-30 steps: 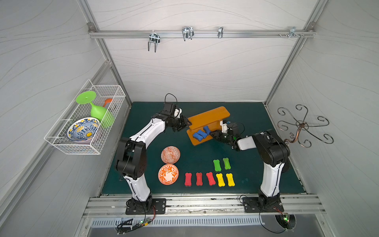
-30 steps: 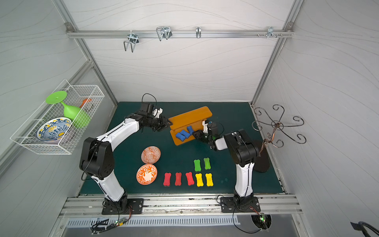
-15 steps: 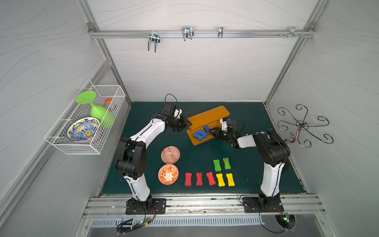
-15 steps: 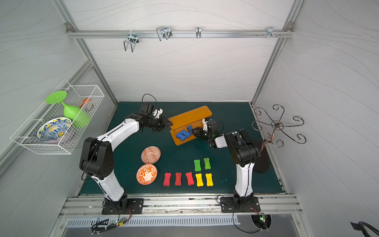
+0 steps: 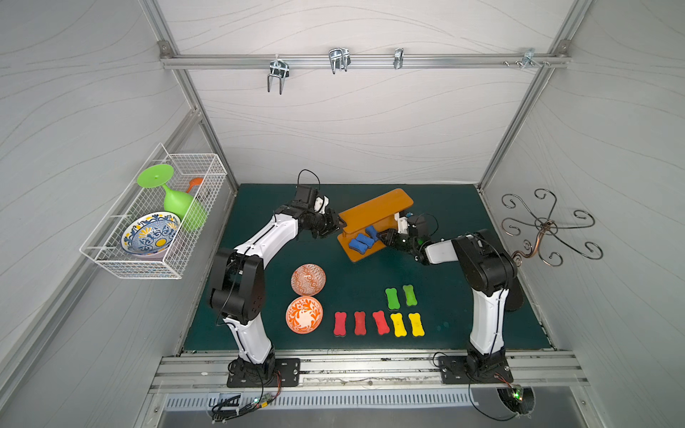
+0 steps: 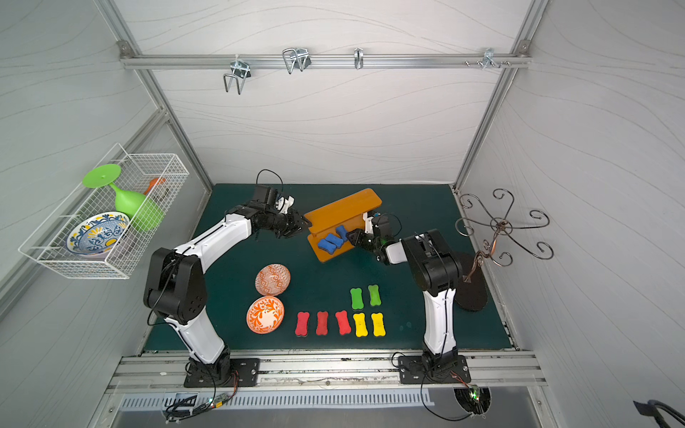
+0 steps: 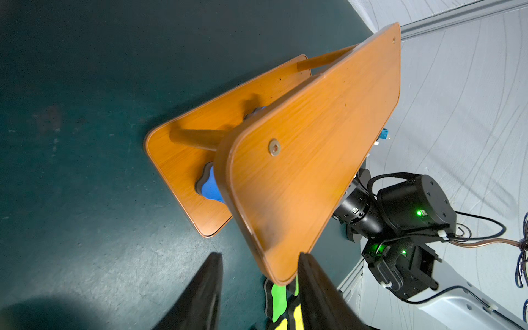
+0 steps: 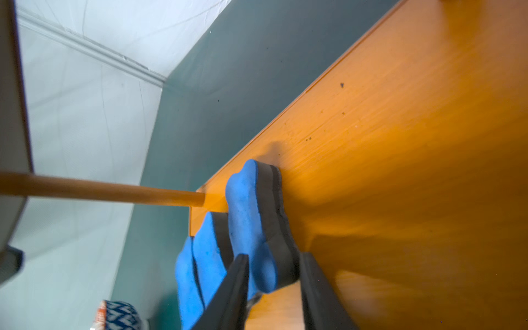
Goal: Remove the whiteboard erasers from the shelf
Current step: Pick up the whiteboard eraser from the shelf.
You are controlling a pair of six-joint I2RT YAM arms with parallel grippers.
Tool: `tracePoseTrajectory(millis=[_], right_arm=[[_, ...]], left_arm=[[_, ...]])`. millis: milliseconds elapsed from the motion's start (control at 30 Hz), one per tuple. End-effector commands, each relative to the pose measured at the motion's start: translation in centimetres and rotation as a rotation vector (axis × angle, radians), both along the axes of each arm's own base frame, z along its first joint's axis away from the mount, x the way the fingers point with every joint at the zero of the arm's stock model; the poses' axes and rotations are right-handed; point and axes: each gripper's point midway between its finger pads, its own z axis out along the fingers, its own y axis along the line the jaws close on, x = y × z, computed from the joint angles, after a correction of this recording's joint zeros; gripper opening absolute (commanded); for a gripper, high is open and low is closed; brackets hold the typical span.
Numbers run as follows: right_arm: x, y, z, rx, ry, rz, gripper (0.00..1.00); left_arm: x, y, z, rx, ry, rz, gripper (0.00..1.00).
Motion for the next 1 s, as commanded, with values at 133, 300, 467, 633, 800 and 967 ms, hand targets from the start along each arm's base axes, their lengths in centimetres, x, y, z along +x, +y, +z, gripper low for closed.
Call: tracePoseTrajectory(millis=[133,300,467,633,800,967], right_arm=[[-0.9,-0.4,-1.8,-0.083,0.023,0.019,0.09],[-0.9,-0.2,-0.9,-0.113,0.009,0.009,0.00],[-0.9,-0.8,0.4,-0.121,0.005,-0.040,0.00],[-1.8,-2.5,1.8,-0.139,0.018,-0.114,0.00],[-4.1,-4.4,2.8,-0.151,0.051,-0.176,0.00],[-8.8,-6.6,3.5,-0.178,0.133,-0.214,0.00]], left_arm=[[0.6,0.1,0.8,-0.017,-0.042,-0.009,0.46],[0.7,0.4,0.9,-0.017,-0.046,-0.003,0.46],[0.5,0.5,0.9,-0.012,-0.046,0.005,0.46],[0.5,0.7,1.1,-0.009,-0.048,0.022,0.47],[0.5,1.0,1.9,-0.012,-0.060,0.049,0.47],[-0.5,1.5,2.8,-0.014,-0.062,0.079,0.47]])
